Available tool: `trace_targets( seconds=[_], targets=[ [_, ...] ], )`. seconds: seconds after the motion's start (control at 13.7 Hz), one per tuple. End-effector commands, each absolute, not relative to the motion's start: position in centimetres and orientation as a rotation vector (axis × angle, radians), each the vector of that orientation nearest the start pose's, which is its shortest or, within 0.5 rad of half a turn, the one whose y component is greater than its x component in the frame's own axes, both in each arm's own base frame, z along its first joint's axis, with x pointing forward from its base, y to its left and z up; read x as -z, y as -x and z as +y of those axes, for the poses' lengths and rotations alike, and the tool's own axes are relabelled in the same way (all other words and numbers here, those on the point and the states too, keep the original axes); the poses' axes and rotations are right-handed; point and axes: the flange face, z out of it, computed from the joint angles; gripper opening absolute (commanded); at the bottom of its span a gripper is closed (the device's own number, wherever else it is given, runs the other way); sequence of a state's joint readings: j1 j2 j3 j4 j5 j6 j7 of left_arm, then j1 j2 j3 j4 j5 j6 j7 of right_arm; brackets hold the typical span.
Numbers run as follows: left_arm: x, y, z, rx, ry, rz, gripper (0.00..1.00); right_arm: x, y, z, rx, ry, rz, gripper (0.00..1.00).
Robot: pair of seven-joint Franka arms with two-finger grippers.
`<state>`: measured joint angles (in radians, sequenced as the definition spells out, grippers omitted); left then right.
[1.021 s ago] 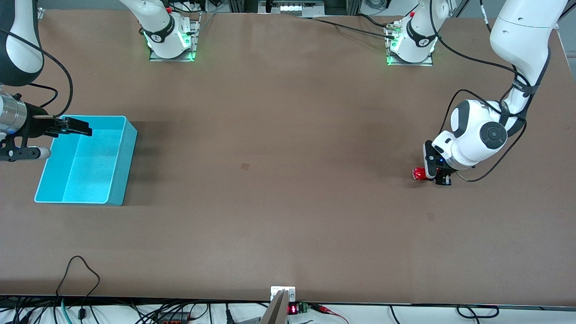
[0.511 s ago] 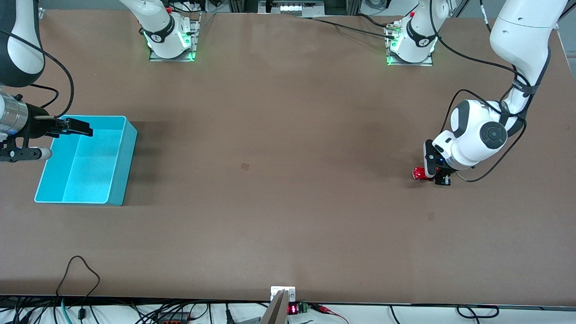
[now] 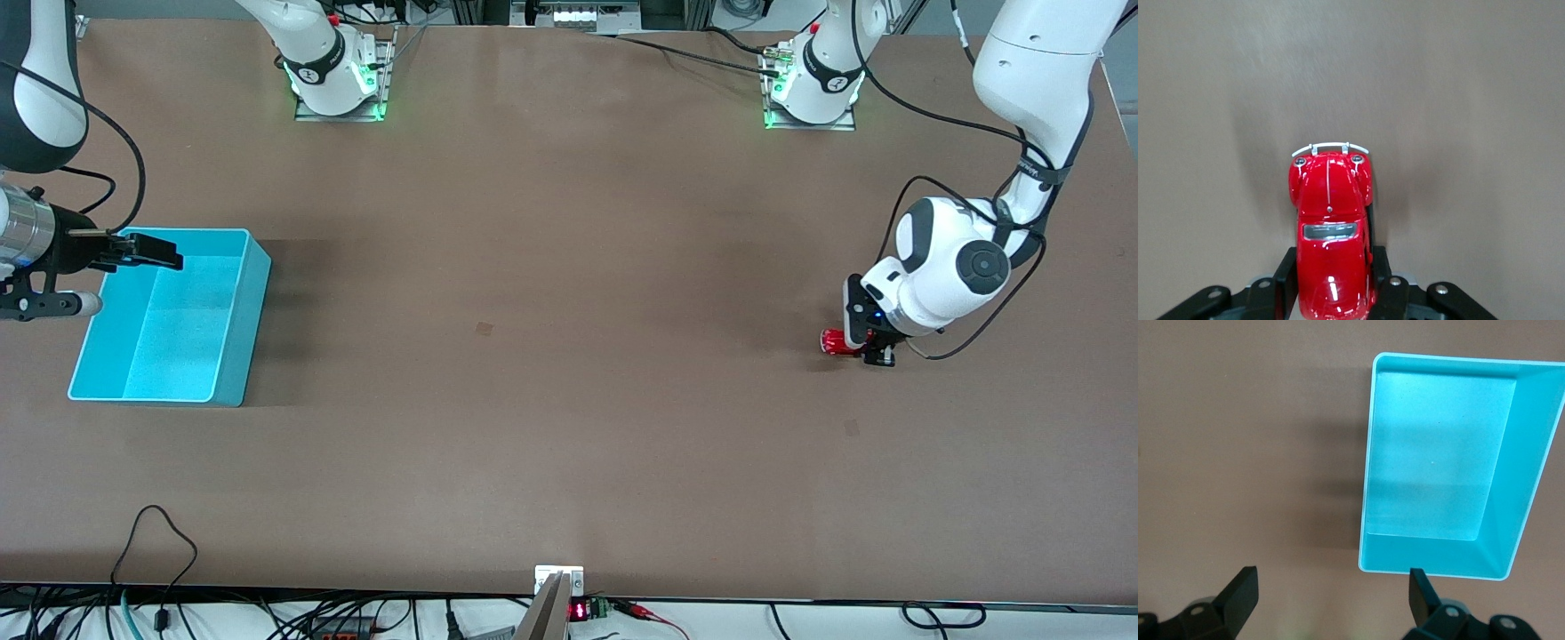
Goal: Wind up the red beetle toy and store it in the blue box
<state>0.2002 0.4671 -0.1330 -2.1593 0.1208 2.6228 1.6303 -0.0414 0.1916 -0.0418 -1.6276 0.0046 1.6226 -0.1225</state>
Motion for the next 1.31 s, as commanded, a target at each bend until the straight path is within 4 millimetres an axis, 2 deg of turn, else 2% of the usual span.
trace_targets(
  seconds=[0.0, 0.44, 0.73, 0.88, 1.09, 1.17, 1.24],
  targets=[
    [-17.1, -56.1, 6.0, -0.004, 2.123, 2.326, 0.39, -49.1, -59.8, -5.3, -0.301, 3.105, -0.063, 1.0],
    [-16.2, -54.9, 12.1, -0.056, 2.196, 2.254, 0.37, -49.0, -59.8, -5.8, -0.304, 3.107, -0.051, 1.0],
    [-15.8, -55.3, 16.0, -0.083, 2.101, 2.317, 0.37, -49.0, -59.8, -6.3, -0.302, 3.107, -0.039, 1.0],
    [-15.9, -54.9, 19.0, -0.08, 2.079, 2.331, 0.37, -48.7, -59.7, -7.3, -0.308, 3.102, -0.017, 1.0],
    [-15.2, -54.4, 20.9, -0.081, 2.073, 2.346, 0.4, -48.7, -59.7, -7.6, -0.307, 3.101, -0.02, 1.0],
    [-15.3, -54.4, 21.1, -0.082, 2.072, 2.342, 0.49, -48.7, -59.7, -7.5, -0.309, 3.099, -0.022, 1.0],
    [-15.7, -54.6, 21.2, -0.079, 2.068, 2.339, 0.76, -48.7, -59.7, -7.6, -0.307, 3.1, -0.019, 1.0]
  ],
)
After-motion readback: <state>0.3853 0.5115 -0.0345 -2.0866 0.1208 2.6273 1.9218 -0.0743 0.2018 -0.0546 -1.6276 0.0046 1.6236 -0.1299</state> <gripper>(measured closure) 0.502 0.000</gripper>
